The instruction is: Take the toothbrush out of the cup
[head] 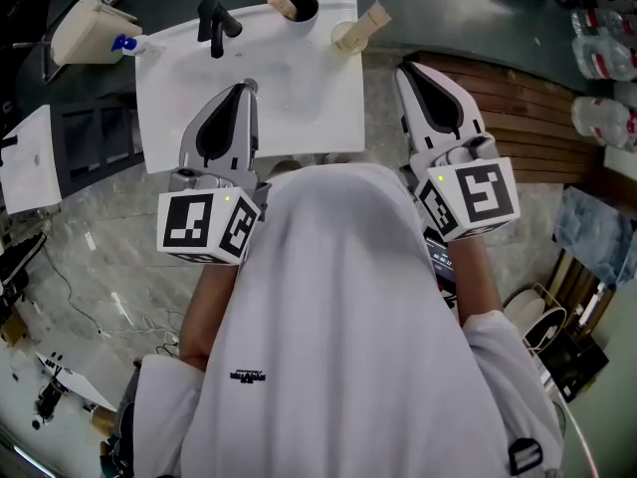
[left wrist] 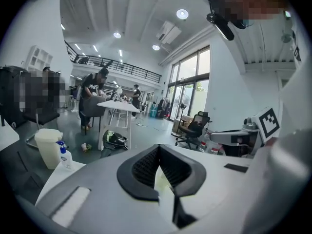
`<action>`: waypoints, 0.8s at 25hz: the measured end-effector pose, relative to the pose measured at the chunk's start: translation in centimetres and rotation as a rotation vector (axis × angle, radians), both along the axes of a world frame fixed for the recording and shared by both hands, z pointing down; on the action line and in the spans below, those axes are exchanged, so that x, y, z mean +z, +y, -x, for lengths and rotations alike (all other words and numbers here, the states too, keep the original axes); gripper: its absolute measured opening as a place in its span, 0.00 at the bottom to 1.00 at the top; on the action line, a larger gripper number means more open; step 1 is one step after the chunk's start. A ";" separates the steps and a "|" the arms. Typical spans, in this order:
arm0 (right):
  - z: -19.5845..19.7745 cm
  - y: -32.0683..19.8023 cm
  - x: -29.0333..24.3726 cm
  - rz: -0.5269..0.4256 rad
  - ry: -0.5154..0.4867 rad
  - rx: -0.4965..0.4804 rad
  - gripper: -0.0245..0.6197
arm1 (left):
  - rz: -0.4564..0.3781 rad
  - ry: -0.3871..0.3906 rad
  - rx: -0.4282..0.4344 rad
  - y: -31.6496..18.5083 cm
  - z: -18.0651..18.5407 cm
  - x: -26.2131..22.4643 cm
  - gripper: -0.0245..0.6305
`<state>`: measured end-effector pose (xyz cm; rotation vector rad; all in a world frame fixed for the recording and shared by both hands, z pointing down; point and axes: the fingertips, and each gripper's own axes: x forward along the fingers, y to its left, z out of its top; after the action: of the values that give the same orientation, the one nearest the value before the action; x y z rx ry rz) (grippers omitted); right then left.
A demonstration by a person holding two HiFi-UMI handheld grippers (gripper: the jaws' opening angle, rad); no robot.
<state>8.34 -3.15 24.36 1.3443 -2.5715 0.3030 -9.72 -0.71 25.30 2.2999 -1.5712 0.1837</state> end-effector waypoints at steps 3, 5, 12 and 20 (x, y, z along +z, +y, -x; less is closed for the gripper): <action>-0.6 0.3 0.1 0.001 0.021 -0.009 0.06 | -0.002 0.000 0.021 -0.1 -0.8 -0.1 0.05; -1.1 0.3 0.0 -0.002 0.023 -0.004 0.06 | -0.004 0.002 0.029 -0.1 -1.1 -0.2 0.05; -1.4 0.3 -0.1 -0.008 0.010 0.000 0.06 | -0.003 0.001 0.042 -0.1 -1.9 -0.1 0.05; -1.2 0.0 -0.2 -0.009 0.005 0.014 0.06 | 0.005 0.004 0.058 -0.5 -1.8 -0.1 0.05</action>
<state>9.53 -3.14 24.19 1.3649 -2.5630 0.2903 -7.90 -1.23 25.23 2.3419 -1.5015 0.1967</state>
